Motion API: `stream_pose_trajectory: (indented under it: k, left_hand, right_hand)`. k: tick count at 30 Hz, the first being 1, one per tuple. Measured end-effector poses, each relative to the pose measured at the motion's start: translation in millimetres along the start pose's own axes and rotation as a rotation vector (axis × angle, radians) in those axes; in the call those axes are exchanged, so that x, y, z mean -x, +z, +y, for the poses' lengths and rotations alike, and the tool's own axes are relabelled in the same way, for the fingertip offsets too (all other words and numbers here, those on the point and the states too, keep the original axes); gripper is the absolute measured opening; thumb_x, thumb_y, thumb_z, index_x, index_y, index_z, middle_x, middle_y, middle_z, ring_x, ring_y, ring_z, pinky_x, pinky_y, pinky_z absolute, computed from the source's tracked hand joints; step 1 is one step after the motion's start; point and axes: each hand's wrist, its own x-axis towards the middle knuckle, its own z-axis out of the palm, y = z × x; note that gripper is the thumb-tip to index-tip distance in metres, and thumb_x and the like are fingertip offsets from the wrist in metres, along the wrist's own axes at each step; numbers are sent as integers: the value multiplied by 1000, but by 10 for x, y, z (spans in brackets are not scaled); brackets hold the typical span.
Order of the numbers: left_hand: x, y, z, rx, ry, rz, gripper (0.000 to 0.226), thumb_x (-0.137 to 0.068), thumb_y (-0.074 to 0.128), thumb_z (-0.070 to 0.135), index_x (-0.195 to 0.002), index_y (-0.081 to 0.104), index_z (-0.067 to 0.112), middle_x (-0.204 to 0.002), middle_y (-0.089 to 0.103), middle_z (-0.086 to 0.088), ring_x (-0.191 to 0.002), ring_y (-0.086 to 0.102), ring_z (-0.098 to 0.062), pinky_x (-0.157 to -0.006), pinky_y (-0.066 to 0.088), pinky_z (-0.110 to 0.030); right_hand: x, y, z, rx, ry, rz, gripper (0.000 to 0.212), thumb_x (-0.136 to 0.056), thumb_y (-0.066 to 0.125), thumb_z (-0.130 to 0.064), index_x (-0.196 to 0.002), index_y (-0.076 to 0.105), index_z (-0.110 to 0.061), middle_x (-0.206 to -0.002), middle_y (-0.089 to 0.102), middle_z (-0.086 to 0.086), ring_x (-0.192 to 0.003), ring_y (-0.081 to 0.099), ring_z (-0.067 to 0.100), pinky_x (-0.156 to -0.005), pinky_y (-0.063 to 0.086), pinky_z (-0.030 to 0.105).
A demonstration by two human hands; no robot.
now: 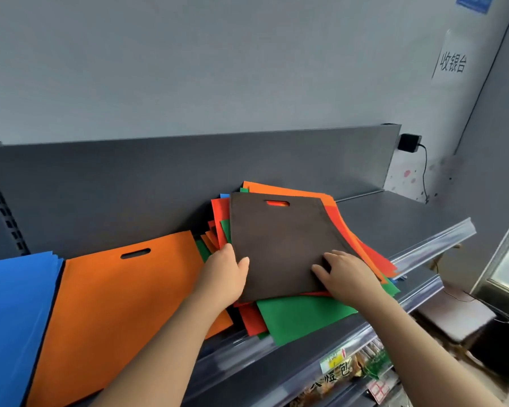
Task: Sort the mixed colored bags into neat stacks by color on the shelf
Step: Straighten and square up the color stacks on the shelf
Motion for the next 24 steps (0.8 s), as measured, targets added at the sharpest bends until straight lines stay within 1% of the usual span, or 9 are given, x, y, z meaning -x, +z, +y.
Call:
stream_pose_trajectory:
  k: [4, 6, 10, 13, 15, 17, 18, 21, 24]
  left_hand:
    - [-131, 41, 13, 247, -161, 85, 50, -90, 62, 31, -129, 44, 5, -130, 54, -11, -116, 54, -28, -89, 45, -34]
    - [-142, 41, -14, 295, -182, 158, 53, -86, 68, 26, -130, 46, 6, -127, 55, -10, -110, 55, -27, -85, 44, -32]
    - [-123, 27, -80, 416, -217, 251, 50, -83, 72, 16, -124, 47, 6, -100, 57, -2, -88, 55, -20, -75, 43, -30]
    - [-95, 30, -120, 500, -225, 257, 30, -83, 72, 20, -107, 57, 11, -97, 63, -1, -85, 60, -19, -71, 49, -31]
    - [-74, 36, -129, 550, -213, 242, 23, -81, 74, 25, -99, 63, 14, -95, 67, 1, -84, 63, -17, -67, 49, -29]
    - [-55, 27, -135, 541, -185, 254, 17, -81, 73, 23, -94, 64, 17, -92, 68, 3, -82, 63, -16, -65, 49, -27]
    - [-43, 13, -137, 504, -169, 265, 13, -82, 72, 21, -92, 64, 18, -89, 67, 3, -81, 63, -17, -65, 49, -27]
    - [-12, -30, -165, 380, -146, 295, 9, -84, 69, 18, -91, 62, 20, -83, 66, 0, -79, 64, -23, -68, 52, -33]
    - [5, -56, -237, 332, -148, 325, 3, -86, 66, 15, -88, 66, 12, -81, 69, -10, -73, 63, -29, -66, 52, -38]
  right_hand:
    - [8, 35, 46, -46, -136, 15, 40, -97, 39, -44, -121, 58, -17, -130, 55, 0, -122, 48, 20, -103, 34, 32]
    - [-5, 21, 69, -121, -203, -4, 41, -97, 43, -40, -127, 56, -16, -137, 51, 0, -126, 45, 19, -105, 31, 30]
    - [-118, 18, 208, -203, -106, 17, 44, -93, 49, -43, -123, 55, -11, -129, 55, 4, -119, 49, 23, -98, 39, 33]
    - [-136, 4, 221, -161, -38, -18, 34, -93, 46, -46, -100, 55, -13, -107, 60, 6, -100, 55, 24, -82, 43, 35]
    - [-122, 16, 168, -199, -87, -29, 37, -94, 46, -43, -115, 56, -14, -119, 59, 5, -109, 54, 25, -89, 42, 36]
    - [-95, 0, 113, -234, -121, -34, 46, -96, 45, -39, -134, 48, -14, -134, 52, 4, -123, 48, 23, -101, 37, 35]
    - [-88, -10, 99, -248, -123, -32, 46, -96, 44, -38, -136, 46, -14, -136, 51, 3, -124, 47, 22, -102, 37, 34]
    - [-72, -41, 95, -274, -109, -41, 40, -98, 43, -34, -132, 48, -14, -129, 57, 6, -117, 52, 25, -95, 42, 34]
    - [-73, -31, 87, -266, -93, -48, 39, -97, 43, -35, -130, 47, -14, -123, 59, 6, -112, 54, 27, -91, 43, 36]
